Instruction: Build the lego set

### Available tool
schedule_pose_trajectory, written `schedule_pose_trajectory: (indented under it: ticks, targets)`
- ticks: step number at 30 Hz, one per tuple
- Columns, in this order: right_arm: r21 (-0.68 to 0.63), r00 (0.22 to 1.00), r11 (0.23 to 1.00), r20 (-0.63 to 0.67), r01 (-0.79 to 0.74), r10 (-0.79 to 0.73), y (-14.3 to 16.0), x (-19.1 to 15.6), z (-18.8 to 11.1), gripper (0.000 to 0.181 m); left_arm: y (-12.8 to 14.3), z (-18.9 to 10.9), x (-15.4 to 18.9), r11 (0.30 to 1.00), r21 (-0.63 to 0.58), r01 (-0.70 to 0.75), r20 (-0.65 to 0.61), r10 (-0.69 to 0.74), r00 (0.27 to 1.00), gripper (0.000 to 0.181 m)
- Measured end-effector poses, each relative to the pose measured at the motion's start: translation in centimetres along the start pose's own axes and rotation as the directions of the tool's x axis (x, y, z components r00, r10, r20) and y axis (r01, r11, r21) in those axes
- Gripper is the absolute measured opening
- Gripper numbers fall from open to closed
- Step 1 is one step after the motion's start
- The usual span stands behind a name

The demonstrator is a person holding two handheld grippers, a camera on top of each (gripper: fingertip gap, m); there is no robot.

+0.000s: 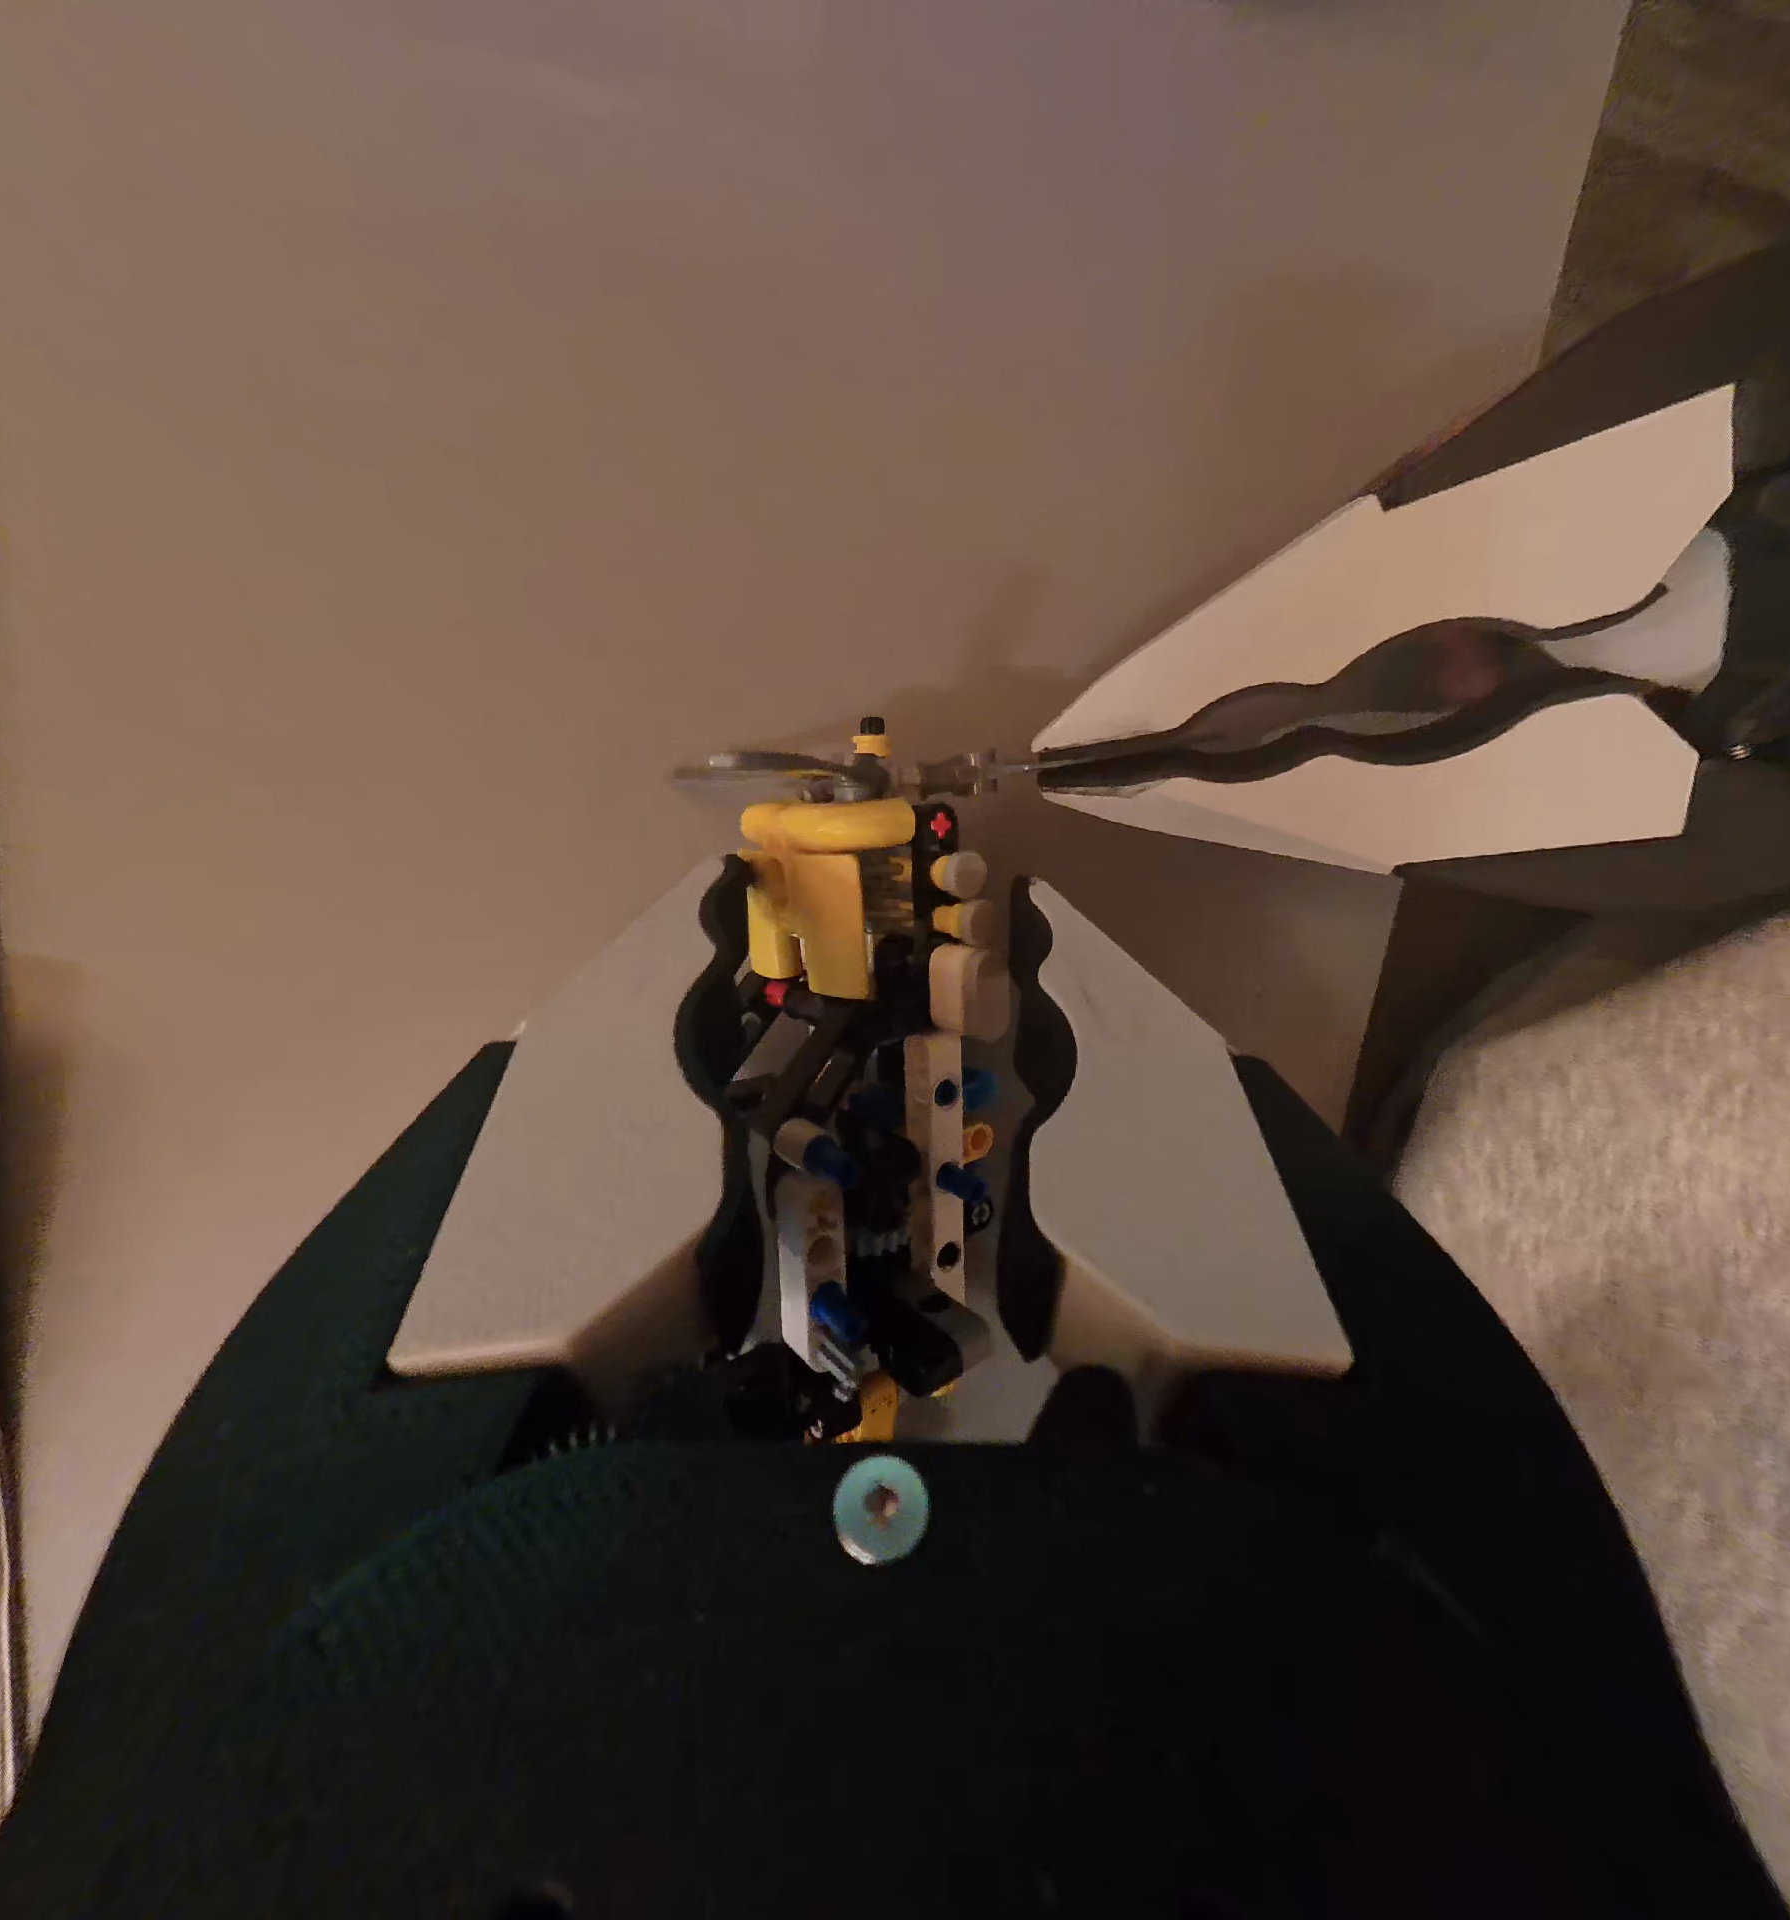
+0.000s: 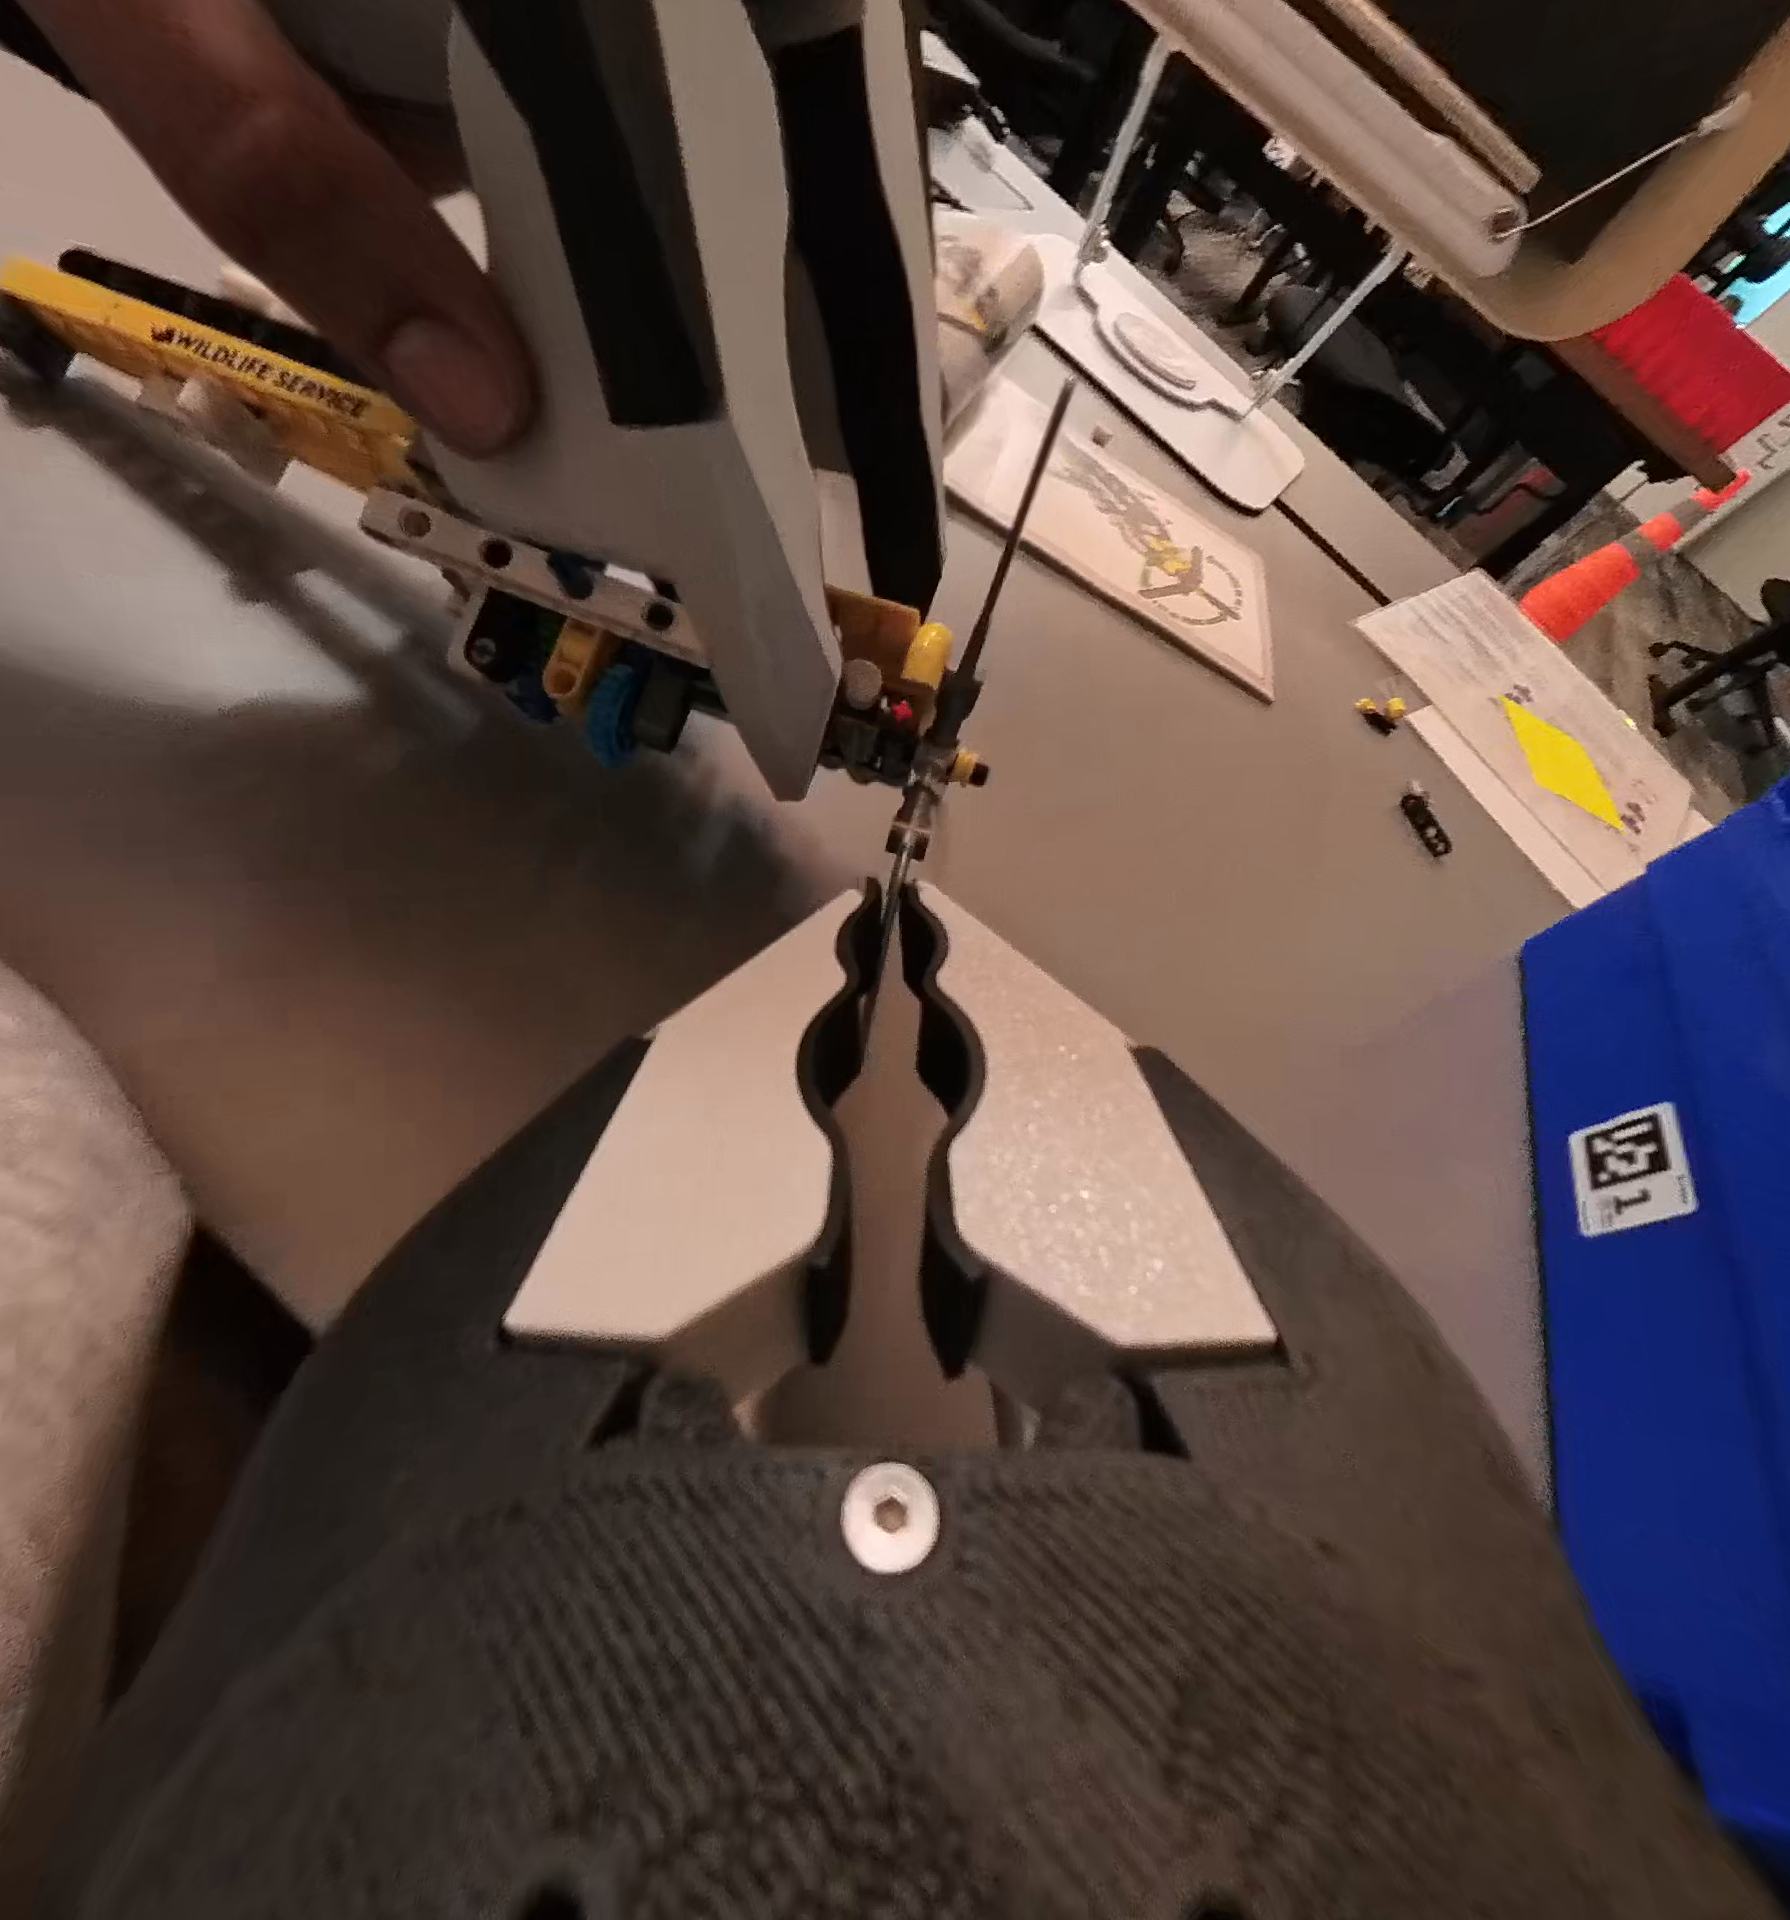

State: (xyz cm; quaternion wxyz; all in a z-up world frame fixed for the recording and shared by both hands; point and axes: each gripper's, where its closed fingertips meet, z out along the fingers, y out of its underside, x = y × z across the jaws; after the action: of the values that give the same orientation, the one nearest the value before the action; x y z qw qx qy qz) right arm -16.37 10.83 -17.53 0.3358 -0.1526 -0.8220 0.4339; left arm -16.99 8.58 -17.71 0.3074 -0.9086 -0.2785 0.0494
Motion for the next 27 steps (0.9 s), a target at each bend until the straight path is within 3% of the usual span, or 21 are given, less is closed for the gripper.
schedule_pose_trajectory:
  ticks: [1,7,15,27]
  targets:
    - [-0.006,1.0,1.0,0.008,0.01,-0.01,0.2,-0.3,-0.2,0.002,0.3,0.0,0.3,1.0,-0.001,-0.009,0.008,0.009,1.0,0.05]
    - [-0.03,0.998,0.999,0.056,0.017,-0.015,1.1,-1.6,-0.4,0.003,1.5,0.6,0.9,1.0,-0.011,0.025,0.033,-0.025,0.999,0.055]
    - [-0.061,0.992,0.998,0.122,-0.01,0.018,1.7,-1.9,-0.1,0.003,2.2,1.7,0.4,0.991,-0.134,-0.018,0.125,0.035,0.992,0.053]
    - [-0.104,0.969,0.979,0.155,-0.176,0.191,1.6,-1.5,0.4,0.001,2.1,1.6,-0.1,0.992,-0.126,0.019,0.194,0.006,0.981,0.053]
